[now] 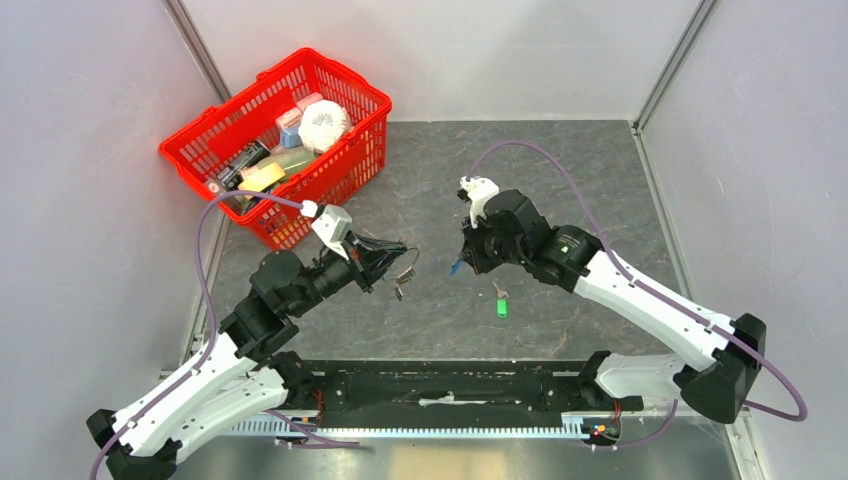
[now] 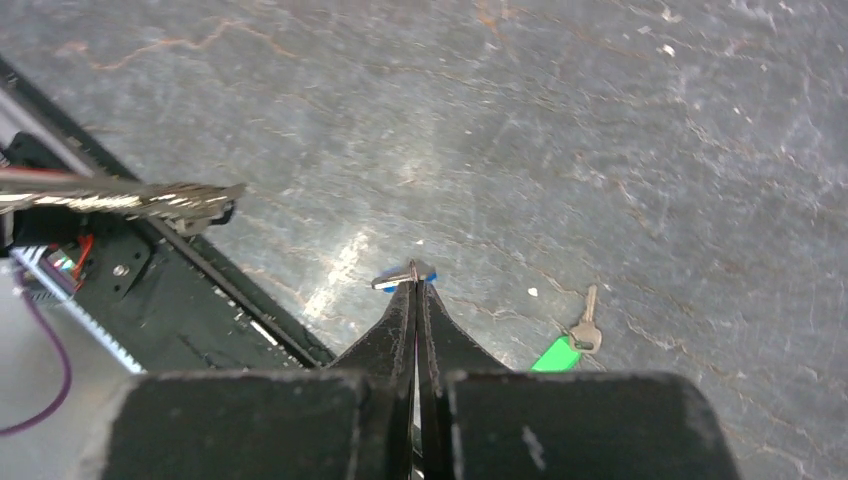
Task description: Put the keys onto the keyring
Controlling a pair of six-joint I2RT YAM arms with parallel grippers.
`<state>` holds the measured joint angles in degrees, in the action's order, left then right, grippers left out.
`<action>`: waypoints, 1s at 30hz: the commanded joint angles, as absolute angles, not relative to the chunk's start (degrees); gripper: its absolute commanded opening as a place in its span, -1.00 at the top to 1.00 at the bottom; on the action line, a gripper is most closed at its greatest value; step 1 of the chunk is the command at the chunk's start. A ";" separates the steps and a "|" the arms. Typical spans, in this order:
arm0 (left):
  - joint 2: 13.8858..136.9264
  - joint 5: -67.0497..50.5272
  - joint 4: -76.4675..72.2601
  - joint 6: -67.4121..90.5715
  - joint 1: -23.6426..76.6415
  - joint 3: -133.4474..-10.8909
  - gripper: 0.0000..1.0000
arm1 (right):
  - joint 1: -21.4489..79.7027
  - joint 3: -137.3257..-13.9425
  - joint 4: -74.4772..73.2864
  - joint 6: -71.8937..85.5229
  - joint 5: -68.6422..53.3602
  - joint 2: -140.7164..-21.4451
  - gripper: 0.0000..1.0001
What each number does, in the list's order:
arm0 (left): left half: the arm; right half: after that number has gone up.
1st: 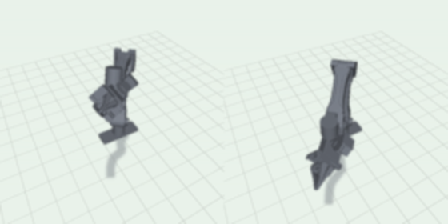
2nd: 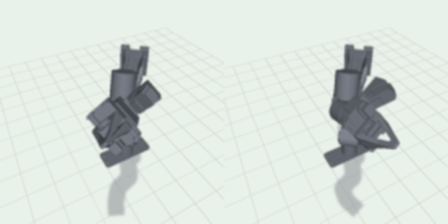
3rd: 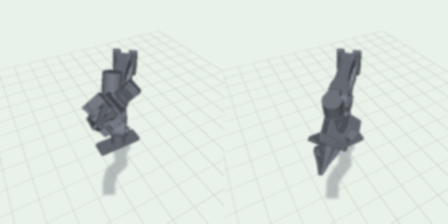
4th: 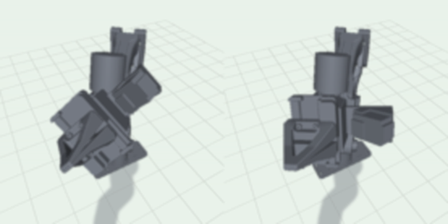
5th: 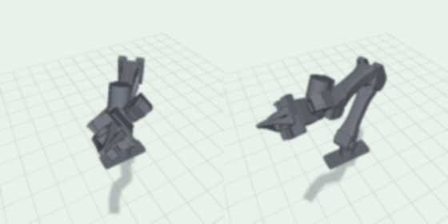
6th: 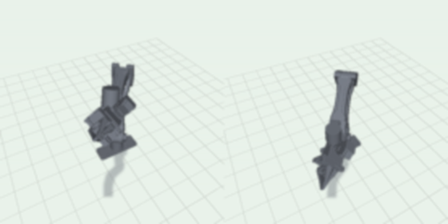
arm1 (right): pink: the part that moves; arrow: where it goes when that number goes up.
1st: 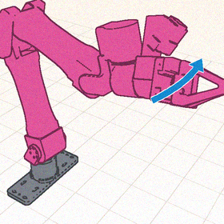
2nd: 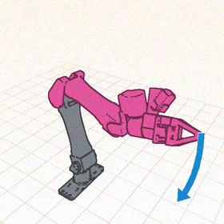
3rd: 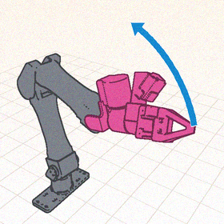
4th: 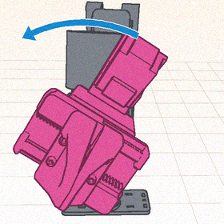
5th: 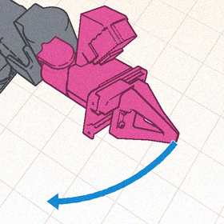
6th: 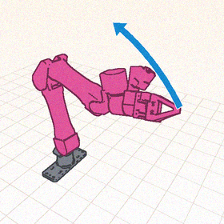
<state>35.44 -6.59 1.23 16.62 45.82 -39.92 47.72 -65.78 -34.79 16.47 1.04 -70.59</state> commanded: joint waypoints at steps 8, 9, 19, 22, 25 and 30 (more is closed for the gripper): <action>34.54 -11.99 -1.31 16.13 45.65 -42.25 0.95 | 53.11 -73.65 -34.82 5.22 -7.27 -65.61 1.00; 34.29 -12.56 -1.69 15.92 45.62 -42.04 0.95 | 53.40 -74.18 -34.49 4.72 -8.24 -65.12 1.00; 32.23 -22.39 -6.97 14.84 45.69 -40.30 0.96 | 56.42 -78.28 -33.73 0.46 -15.69 -60.97 1.00; 32.21 -24.88 -8.10 14.89 45.62 -40.13 0.95 | 56.84 -78.91 -33.42 -1.00 -16.66 -60.44 1.00; 32.21 -26.46 -8.86 15.08 45.62 -39.91 0.95 | 57.14 -79.40 -32.72 -1.23 -17.76 -59.87 1.00; 32.18 -26.94 -8.96 15.11 45.62 -40.03 0.95 | 57.38 -80.72 -31.41 -0.84 -20.77 -59.67 1.00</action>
